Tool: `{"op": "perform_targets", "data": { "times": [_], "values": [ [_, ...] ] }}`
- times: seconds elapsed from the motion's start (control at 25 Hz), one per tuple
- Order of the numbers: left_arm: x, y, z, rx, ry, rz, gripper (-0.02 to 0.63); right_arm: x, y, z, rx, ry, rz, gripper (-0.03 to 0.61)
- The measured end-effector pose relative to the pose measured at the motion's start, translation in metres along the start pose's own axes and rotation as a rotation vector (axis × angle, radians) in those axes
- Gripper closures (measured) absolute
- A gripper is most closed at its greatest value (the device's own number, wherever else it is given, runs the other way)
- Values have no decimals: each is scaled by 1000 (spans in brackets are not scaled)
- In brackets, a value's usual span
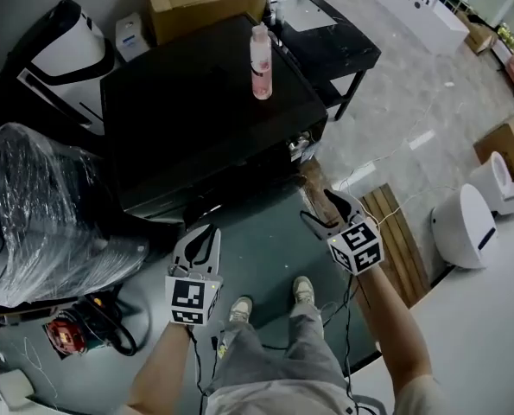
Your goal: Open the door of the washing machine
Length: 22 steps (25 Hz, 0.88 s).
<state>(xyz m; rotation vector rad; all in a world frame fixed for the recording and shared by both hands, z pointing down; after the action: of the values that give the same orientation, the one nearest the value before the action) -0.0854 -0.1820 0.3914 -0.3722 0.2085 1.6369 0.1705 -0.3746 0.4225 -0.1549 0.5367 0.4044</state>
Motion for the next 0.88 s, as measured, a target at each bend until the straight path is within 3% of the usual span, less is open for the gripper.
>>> {"op": "perform_targets", "data": {
  "times": [0.4,0.88],
  "values": [
    [-35,-11,42,67,52,-186,578,-81,-58,33,80,46,-205,262],
    [-57,-17,96,95,103,-240,578,-168,-84,81,110,142,-300,259]
  ]
}}
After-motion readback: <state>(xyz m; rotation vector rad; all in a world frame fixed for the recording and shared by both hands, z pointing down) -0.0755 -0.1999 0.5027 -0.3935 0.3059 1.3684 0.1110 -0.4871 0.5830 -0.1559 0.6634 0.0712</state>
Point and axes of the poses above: the fingertips, and each gripper's own axes: x backward along the fingers, y to its left, z out of its underside, the point moved 10 cm from there along x, backward along the fingers, and after that the axes turned 2 degrees about -y, right-handed, at the moved point
